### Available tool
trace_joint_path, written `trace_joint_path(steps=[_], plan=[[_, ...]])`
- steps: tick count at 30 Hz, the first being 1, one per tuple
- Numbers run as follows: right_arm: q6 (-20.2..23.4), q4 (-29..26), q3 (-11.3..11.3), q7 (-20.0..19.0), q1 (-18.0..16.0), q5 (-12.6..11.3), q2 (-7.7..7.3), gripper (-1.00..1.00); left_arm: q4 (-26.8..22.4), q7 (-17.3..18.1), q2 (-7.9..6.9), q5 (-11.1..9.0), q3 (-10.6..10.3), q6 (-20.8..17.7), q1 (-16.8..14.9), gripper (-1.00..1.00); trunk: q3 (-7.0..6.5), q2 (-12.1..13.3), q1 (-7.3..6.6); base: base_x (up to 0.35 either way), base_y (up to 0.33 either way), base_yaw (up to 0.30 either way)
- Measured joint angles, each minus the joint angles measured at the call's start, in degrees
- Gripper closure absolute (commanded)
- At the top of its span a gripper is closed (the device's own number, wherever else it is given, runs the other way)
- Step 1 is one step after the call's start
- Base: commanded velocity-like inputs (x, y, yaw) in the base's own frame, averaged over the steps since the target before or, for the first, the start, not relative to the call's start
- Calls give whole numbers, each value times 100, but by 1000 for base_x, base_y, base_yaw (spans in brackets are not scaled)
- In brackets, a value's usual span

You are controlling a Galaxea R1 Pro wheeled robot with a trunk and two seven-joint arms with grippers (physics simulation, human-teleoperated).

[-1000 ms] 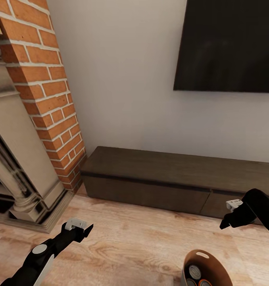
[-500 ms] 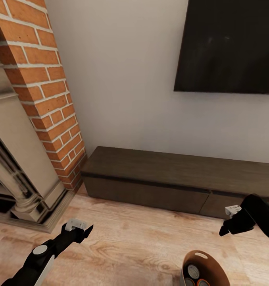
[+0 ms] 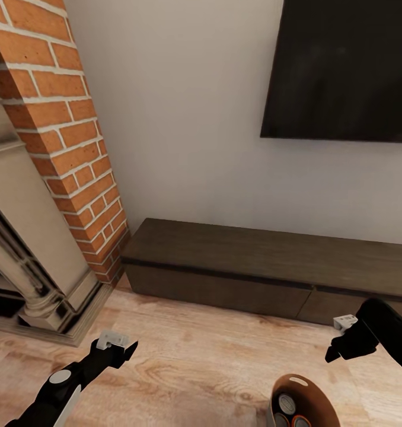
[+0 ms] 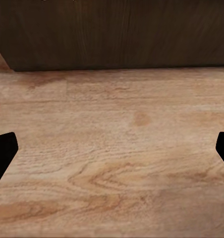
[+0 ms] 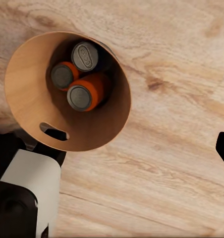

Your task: Put the three can of soda from the living room inside the tash can in the kitchen.

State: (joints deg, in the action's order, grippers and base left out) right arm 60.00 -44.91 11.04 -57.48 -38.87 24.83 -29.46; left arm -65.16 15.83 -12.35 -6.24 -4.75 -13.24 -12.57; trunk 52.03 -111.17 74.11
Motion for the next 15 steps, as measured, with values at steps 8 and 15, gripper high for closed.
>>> trace_joint_path(steps=[8, 15], plan=[[0, 0, -8, 3, 141, 3, -4, -100, 92, -46, -3, 1, -7, 31, 0, -100, -72, 321, -176, 0, 0, 0], [-105, 13, -13, 13, 324, -4, -1, -100, 427, -181, -4, 1, -4, 58, 0, -100, -141, 602, -329, 0, 0, 0]])
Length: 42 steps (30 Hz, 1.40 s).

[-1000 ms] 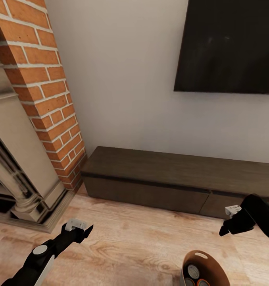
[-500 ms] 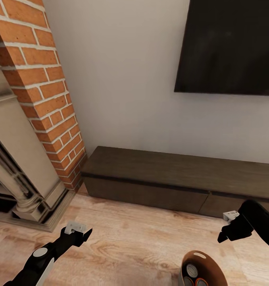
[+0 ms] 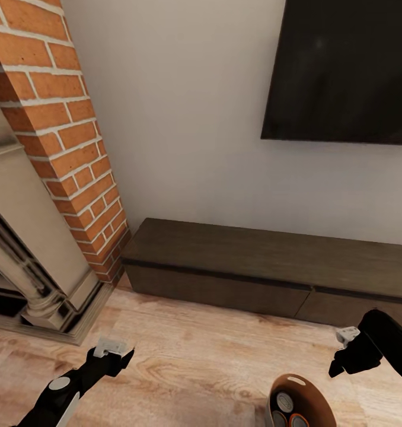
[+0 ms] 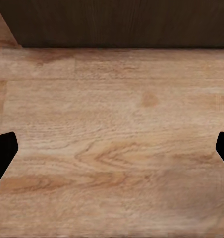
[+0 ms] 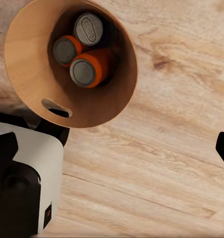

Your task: Put the three can of soda from the living room inside the tash can in the kitchen.

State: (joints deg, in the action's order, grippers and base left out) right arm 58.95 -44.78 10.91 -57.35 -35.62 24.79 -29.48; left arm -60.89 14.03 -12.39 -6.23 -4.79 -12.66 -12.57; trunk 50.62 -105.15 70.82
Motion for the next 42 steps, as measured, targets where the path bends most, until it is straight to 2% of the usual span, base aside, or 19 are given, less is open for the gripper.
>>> trace_joint_path(steps=[6, 16, 23, 28, 34, 42], plan=[[-107, 10, -1, 3, 103, -8, 2, -100, 236, -31, 0, -2, 12, 31, 0, -100, -62, 241, -132, 0, 0, 0], [-162, 9, -1, 16, 322, -18, 56, -100, 644, -145, 0, -1, 2, 349, 0, -100, -179, 642, -351, 0, 0, 0], [-199, 5, -12, 454, 531, -25, 234, -100, 751, -296, 0, -1, -11, 562, 0, -100, -294, 922, -505, 0, 0, 0], [-575, 5, -284, 745, 772, -22, 446, -100, 771, -322, 0, -1, -13, 637, 0, -100, -383, 1123, -615, 0, 0, 0], [-792, 17, -583, 1141, 964, -21, 671, -100, 835, -329, 0, -1, -13, 749, 4, -100, -490, 1364, -747, 0, 0, 0], [-876, 36, -645, 1235, 1130, -26, 735, -100, 1022, -330, 0, -1, -14, 812, 6, -100, -634, 1684, -923, 0, 0, 0]])
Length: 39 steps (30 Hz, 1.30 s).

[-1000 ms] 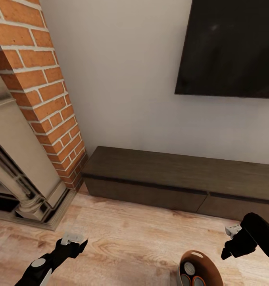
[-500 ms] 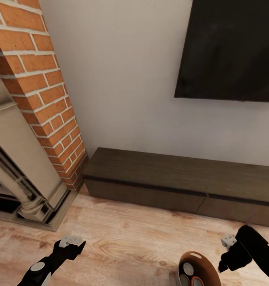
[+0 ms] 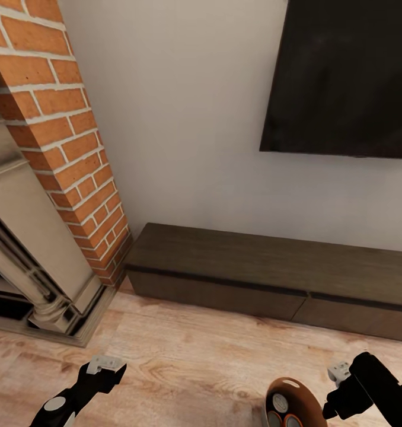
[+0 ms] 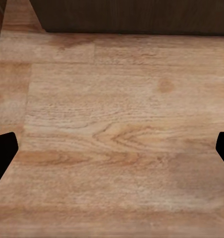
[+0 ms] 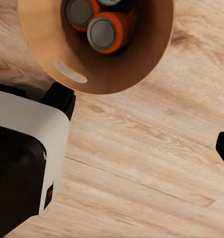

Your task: Put the three can of soda from the living room inside the tash can in the kitchen.

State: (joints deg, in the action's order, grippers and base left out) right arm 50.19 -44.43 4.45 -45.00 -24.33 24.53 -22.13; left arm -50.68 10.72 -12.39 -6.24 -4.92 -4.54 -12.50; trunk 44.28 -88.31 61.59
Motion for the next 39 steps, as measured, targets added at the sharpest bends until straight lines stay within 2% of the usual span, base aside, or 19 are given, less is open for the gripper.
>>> trace_joint_path(steps=[17, 22, 29, 30, 33, 39], plan=[[-179, 11, -20, 17, 271, -1, 94, -100, 31, 0, 0, 0, -6, 6, 1, -100, -305, 682, -373, 0, 0, 0], [-403, 18, -51, 23, 347, -7, 136, -100, 31, 0, 0, 0, -8, 6, 2, -100, -395, 882, -483, 0, 0, 0], [-707, 49, -573, 100, 595, -11, 252, -100, 39, 0, 1, 0, -4, 6, 2, -100, -521, 1163, -637, 0, 0, 0], [-709, 49, -574, 101, 596, -11, 253, -100, 39, 0, 1, 0, -4, 6, 2, -100, -539, 1203, -659, 0, 0, 0], [-1233, 270, -695, 303, 701, -14, 371, -100, 111, 0, 0, 0, -1, 13, 2, -100, -592, 1324, -725, 0, 0, 0], [-1564, 721, -748, 743, 743, -55, 520, -100, 391, 0, 0, 0, 4, 92, 1, -100, -700, 1564, -857, 0, 0, 0]])
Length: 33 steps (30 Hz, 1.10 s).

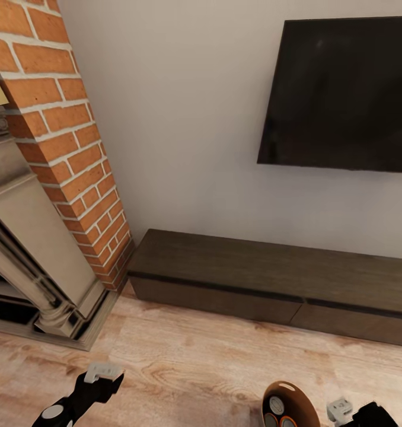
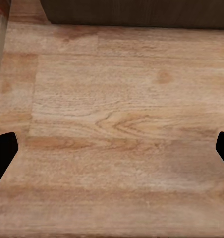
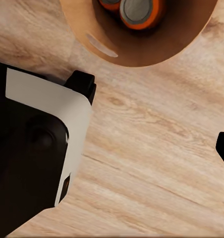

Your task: Put the three can of soda from the living room inside the tash can in the kitchen.

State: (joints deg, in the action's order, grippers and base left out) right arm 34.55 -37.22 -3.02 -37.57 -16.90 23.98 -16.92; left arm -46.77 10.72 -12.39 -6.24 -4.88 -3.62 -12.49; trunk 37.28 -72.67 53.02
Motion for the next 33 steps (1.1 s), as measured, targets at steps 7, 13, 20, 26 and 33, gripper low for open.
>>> trace_joint_path(steps=[7, 13, 20, 26, 33], plan=[[-597, 713, -48, 313, 17, -320, 65, -100, 265, -2, 0, -17, 19, 36, 1, -100, -125, 281, -154, 0, 0, 0], [-809, 1104, -59, 507, 19, -417, 80, -100, 558, -1, 0, -19, 34, 121, 1, -100, -233, 521, -286, 0, 0, 0], [-1386, 1624, -63, 578, 20, -632, 98, -100, 865, 0, 0, -10, 34, 274, 1, -100, -359, 802, -439, 0, 0, 0], [-1597, 1931, -66, 589, 20, -680, 97, -100, 1102, 0, 0, -6, 30, 449, 1, -100, -467, 1043, -571, 0, 0, 0], [-2014, 2348, -66, 691, 20, -701, 101, -100, 1223, 0, 0, -1, 17, 505, 1, -100, -592, 1324, -725, 0, 0, 0]])
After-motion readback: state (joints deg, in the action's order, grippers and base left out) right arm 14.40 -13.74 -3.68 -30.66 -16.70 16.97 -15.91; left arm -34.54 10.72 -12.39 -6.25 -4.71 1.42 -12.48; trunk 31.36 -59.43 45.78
